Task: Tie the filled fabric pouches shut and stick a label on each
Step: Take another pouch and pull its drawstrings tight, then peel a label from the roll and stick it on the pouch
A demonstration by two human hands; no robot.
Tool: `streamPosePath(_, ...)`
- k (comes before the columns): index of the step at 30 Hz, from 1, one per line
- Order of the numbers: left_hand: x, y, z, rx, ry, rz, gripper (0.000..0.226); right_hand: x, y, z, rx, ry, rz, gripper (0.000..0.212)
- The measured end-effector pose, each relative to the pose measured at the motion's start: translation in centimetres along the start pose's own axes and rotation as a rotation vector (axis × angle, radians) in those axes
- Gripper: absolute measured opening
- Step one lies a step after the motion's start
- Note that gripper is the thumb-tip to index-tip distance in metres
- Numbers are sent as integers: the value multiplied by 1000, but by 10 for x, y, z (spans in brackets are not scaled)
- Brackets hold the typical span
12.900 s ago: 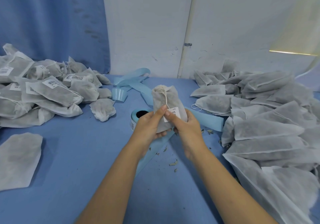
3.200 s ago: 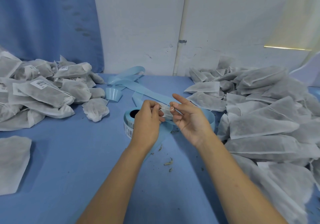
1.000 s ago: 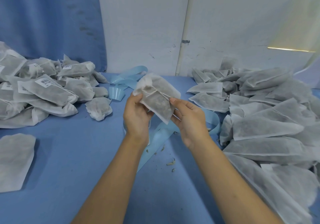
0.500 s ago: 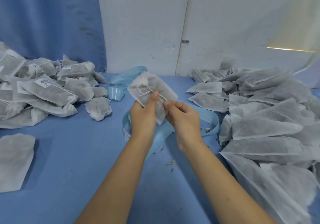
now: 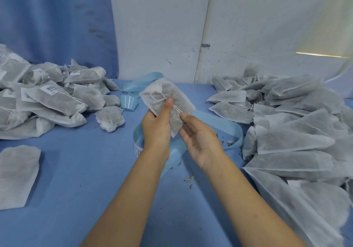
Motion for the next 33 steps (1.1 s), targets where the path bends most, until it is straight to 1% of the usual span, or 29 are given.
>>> streamPosePath(1,0,0,0,-2,-3,5,3,0,-1,0,-5,-16,17,22)
streamPosePath(3,1,-1,0,3,-18,14,5,-1,-2,-1,-38,-28,34,14)
streamPosePath(5,3,-1,-1,15,-35,23,9,-2,-2,-3,-70,31,6,11)
streamPosePath(7,5,-2,-3,33,-51,46,13,-4,-2,-5,-46,214,-67,15)
streamPosePath(9,6,-3,-4,53,-62,64,14,-5,-3,-8,-9,441,-132,27)
streamPosePath(10,6,-4,-4,58,-62,66,16,-5,-3,-9,-19,536,-150,31)
streamPosePath(12,6,-5,-5,62,-59,62,17,-6,0,-9,-117,711,-162,29)
streamPosePath(16,7,-10,-8,98,-63,90,5,-11,7,-7,-372,1027,-169,14)
streamPosePath(19,6,-14,-11,106,-37,111,3,-11,9,-8,-448,1096,-113,20)
streamPosePath(21,5,-16,-11,99,-38,98,4,-6,7,-10,-452,1169,-155,20)
streamPosePath(23,4,-18,-11,90,-50,82,5,-1,2,-11,-410,1307,-341,10)
streamPosePath(25,4,-18,-11,89,-59,60,5,2,-4,-12,-300,1434,-605,2)
streamPosePath(26,4,-17,-11,84,-53,51,6,3,-6,-13,-240,1486,-725,5)
streamPosePath(28,6,-16,-11,65,-53,36,11,4,-10,-16,-143,1581,-902,10)
streamPosePath(30,7,-17,-13,46,-103,9,16,4,-14,-22,-50,1644,-1004,14)
streamPosePath(33,6,-20,-17,73,-260,-72,20,1,-21,-35,95,1678,-1050,17)
Point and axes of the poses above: each hand's wrist, its own y-axis away from the middle knuckle, its own z-axis out of the palm, x = y × z, the point moved 2 cm from there along -y, towards the middle knuckle, and after that the axes turned 15 degrees about x, right-handed, at the moved point
